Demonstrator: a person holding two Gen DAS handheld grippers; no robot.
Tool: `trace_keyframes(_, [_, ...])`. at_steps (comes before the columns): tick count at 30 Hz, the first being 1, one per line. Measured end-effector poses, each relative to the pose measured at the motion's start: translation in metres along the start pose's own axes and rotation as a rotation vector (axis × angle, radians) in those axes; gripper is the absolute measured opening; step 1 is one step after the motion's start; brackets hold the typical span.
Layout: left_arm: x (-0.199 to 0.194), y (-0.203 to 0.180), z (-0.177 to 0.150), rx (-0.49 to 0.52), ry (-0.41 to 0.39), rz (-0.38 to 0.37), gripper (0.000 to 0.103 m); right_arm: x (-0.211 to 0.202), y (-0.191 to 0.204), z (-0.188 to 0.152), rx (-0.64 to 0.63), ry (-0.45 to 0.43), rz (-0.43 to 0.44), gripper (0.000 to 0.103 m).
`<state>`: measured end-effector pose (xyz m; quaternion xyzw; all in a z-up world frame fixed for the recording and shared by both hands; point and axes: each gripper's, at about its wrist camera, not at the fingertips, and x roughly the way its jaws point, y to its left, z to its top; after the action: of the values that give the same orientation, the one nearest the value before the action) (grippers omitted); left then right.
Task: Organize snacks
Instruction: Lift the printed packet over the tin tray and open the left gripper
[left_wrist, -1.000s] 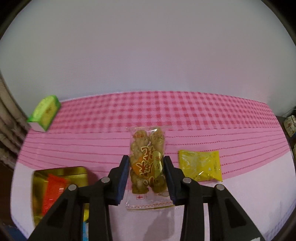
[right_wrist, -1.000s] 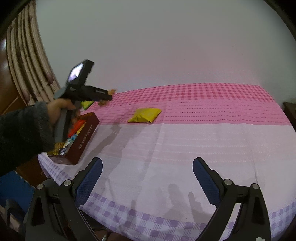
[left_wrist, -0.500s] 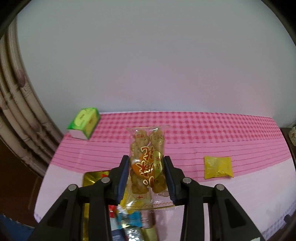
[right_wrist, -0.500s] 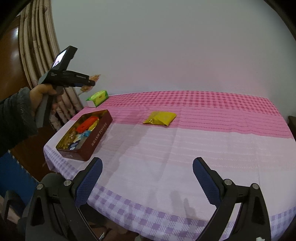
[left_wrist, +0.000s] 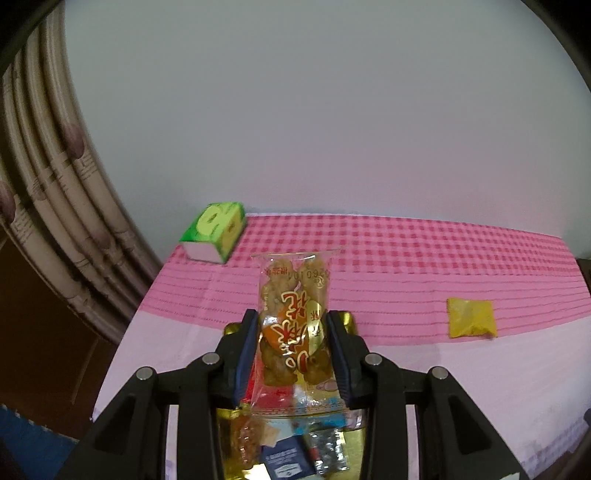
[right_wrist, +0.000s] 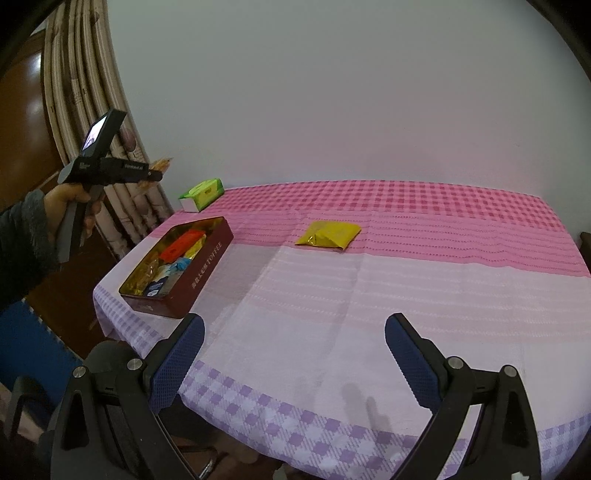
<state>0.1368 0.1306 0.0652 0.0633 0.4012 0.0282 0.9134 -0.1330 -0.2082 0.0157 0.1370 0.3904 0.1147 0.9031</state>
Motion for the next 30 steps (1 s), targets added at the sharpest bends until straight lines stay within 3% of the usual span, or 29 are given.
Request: trace_keyframes(30, [0.011,0.036,-0.032,-0.023,0.037,0.071,0.037,0.008,-0.001,-0.002,0.010,0.024,0.007,0.098])
